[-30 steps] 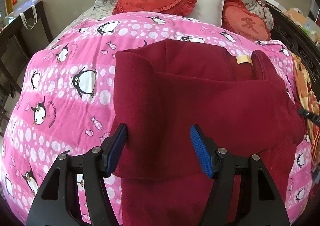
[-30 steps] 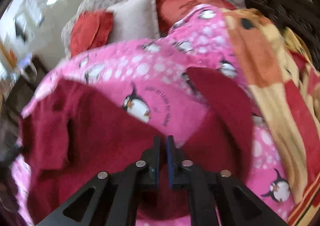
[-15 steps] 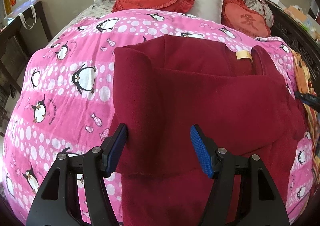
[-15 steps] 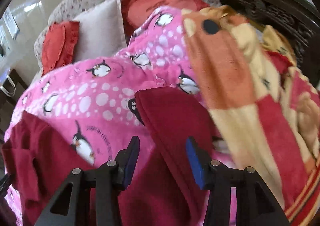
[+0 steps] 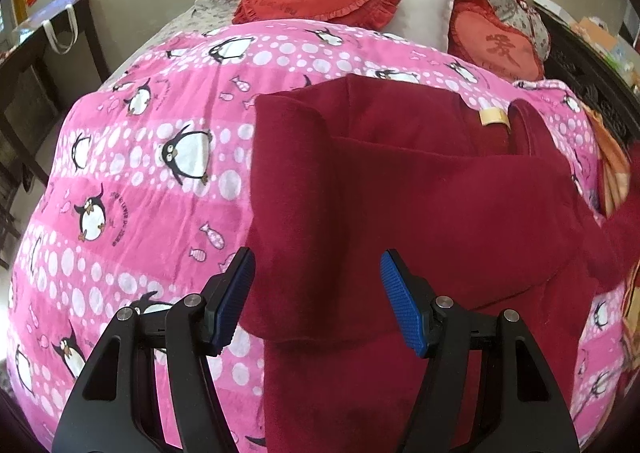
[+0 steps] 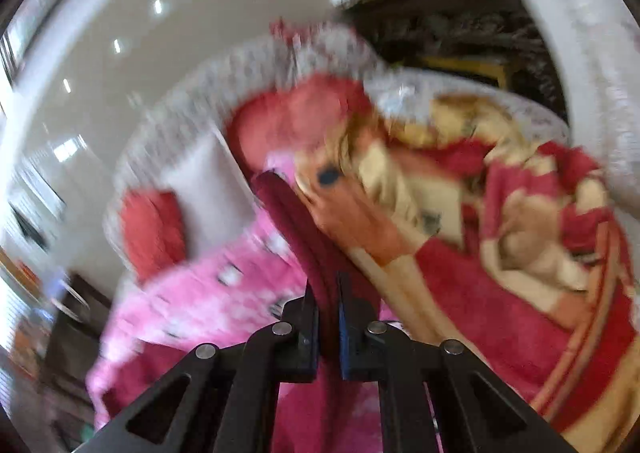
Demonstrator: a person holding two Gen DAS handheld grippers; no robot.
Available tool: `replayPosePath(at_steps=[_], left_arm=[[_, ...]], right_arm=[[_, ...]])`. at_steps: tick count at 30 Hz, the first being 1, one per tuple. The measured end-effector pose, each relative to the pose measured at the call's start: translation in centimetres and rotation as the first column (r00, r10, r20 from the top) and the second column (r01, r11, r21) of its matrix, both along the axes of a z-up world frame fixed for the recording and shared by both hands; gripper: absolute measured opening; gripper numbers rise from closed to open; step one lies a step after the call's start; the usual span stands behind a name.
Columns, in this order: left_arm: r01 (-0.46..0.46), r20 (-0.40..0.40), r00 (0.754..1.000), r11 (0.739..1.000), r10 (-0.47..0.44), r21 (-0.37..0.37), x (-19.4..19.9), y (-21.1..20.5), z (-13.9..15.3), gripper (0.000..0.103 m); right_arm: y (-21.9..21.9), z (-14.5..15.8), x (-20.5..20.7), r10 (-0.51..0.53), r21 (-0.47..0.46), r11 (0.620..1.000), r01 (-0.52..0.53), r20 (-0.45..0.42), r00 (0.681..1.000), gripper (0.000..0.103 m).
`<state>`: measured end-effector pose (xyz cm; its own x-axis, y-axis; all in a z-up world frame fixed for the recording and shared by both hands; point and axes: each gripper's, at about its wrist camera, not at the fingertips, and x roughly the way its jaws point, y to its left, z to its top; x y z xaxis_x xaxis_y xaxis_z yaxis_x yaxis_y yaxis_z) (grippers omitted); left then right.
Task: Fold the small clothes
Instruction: 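Lift the held side with the right tool, fold it inward, release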
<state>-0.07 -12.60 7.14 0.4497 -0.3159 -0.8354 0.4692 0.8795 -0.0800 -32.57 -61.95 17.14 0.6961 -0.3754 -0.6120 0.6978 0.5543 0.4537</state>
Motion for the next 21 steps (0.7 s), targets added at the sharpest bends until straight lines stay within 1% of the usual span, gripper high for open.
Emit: replayPosePath(at_steps=[2,4,6,8,10,11,12,15,17,18,20,21], left_arm=[[-0.010,0.000,1.000,1.000,0.010,-0.022,0.0,0.5,0.6,0.065],[-0.016,0.008,1.000,0.999,0.016,-0.041,-0.1,1.0,1.3,0.065],[-0.020,0.017,1.000,0.998,0.021,-0.058,-0.3,1.4,2.1,0.065],[-0.025,0.025,0.999,0.997,0.027,-0.075,-0.4,2.1,2.9,0.065],[-0.030,0.031,0.999,0.996,0.033,-0.090,-0.4,2.7,3.6,0.065],[-0.035,0.035,0.999,0.995,0.039,-0.098,-0.5,3.2,3.9,0.065],[-0.041,0.037,0.998,0.993,0.045,-0.107,-0.5,3.6,4.2,0.065],[-0.059,0.035,0.997,0.990,0.064,-0.128,-0.3,4.7,4.7,0.065],[-0.075,0.027,0.996,0.987,0.080,-0.143,-0.1,5.4,4.8,0.065],[-0.084,0.020,0.996,0.985,0.088,-0.149,0.1,5.7,4.8,0.065],[-0.101,0.003,0.995,0.982,0.103,-0.156,0.4,6.2,4.5,0.065],[-0.108,-0.004,0.994,0.981,0.109,-0.158,0.5,6.4,4.4,0.065]], right_arm=[[0.8,2.6,-1.9,0.016,-0.004,1.000,-0.016,0.066,0.998,0.006],[2.3,5.3,-2.3,0.062,-0.028,0.998,-0.060,0.111,0.992,0.006],[4.0,7.3,-2.0,0.127,-0.049,0.991,-0.120,0.162,0.979,0.006],[6.5,9.3,-0.3,0.228,-0.070,0.973,-0.218,0.205,0.952,0.006],[9.7,10.6,2.3,0.331,-0.097,0.943,-0.317,0.209,0.920,0.006],[11.1,10.9,3.8,0.381,-0.105,0.924,-0.367,0.210,0.900,0.006],[13.0,11.0,5.8,0.445,-0.107,0.895,-0.432,0.208,0.871,0.006],[18.5,9.6,11.7,0.589,-0.108,0.808,-0.579,0.176,0.789,0.006],[22.0,7.8,15.4,0.651,-0.109,0.759,-0.642,0.131,0.747,0.006],[23.3,6.6,17.1,0.670,-0.100,0.742,-0.663,0.114,0.733,0.006],[26.7,3.2,20.9,0.705,-0.058,0.709,-0.703,0.088,0.704,0.006],[28.4,1.2,22.4,0.711,-0.041,0.702,-0.711,0.076,0.699,0.006]])
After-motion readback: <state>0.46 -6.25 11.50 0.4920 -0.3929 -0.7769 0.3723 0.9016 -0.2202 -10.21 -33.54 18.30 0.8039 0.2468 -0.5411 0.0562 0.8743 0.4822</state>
